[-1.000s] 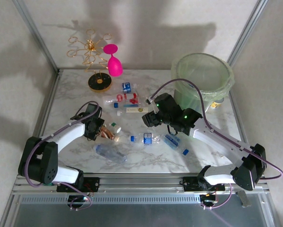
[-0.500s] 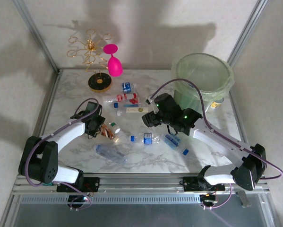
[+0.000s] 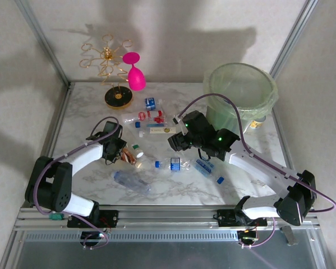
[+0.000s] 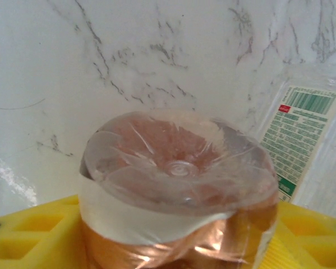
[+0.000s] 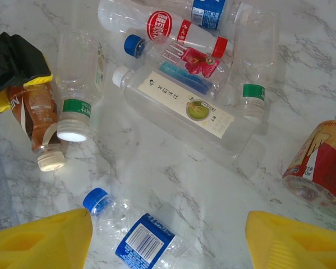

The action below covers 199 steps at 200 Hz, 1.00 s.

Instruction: Put the plastic bottles in the bin

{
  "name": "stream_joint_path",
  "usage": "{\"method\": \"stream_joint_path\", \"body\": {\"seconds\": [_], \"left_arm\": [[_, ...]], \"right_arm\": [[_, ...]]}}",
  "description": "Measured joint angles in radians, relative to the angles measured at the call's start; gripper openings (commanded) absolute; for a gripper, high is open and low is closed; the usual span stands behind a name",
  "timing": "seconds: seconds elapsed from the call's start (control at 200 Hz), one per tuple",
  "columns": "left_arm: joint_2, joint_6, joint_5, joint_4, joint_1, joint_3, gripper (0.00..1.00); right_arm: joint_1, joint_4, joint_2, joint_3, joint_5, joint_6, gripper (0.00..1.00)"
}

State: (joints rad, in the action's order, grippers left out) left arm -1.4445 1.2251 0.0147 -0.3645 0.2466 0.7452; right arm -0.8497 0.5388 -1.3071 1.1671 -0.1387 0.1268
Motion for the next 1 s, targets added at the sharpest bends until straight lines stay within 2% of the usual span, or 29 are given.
{"method": "stream_joint_path", "body": {"seconds": [0.185, 0.36, 0.596, 0.721, 0.996], "left_arm": [[0.078, -0.009, -0.014, -0.04, 0.0, 0.053, 0.58], [0.183, -0.024, -0.022, -0.082, 0.0, 0.113, 0.57], [0.335, -0.118, 0.004, -0.069, 0.024, 0.165, 0.56], [0.404, -0.212, 0.052, 0.025, 0.077, 0.176, 0.53], [0.462, -0.331, 0.32, 0.367, 0.162, 0.154, 0.52]], "right_arm": [[-0.007, 0.031, 0.0, 0.036, -0.008, 0.008, 0.72], [-0.034, 0.034, 0.0, 0.1, -0.045, 0.055, 0.8], [-0.087, 0.029, 0.011, 0.146, -0.042, 0.087, 0.77], [-0.077, 0.0, 0.014, 0.186, 0.073, 0.103, 0.76], [0.011, -0.111, 0.016, 0.211, 0.426, 0.174, 0.76]]}}
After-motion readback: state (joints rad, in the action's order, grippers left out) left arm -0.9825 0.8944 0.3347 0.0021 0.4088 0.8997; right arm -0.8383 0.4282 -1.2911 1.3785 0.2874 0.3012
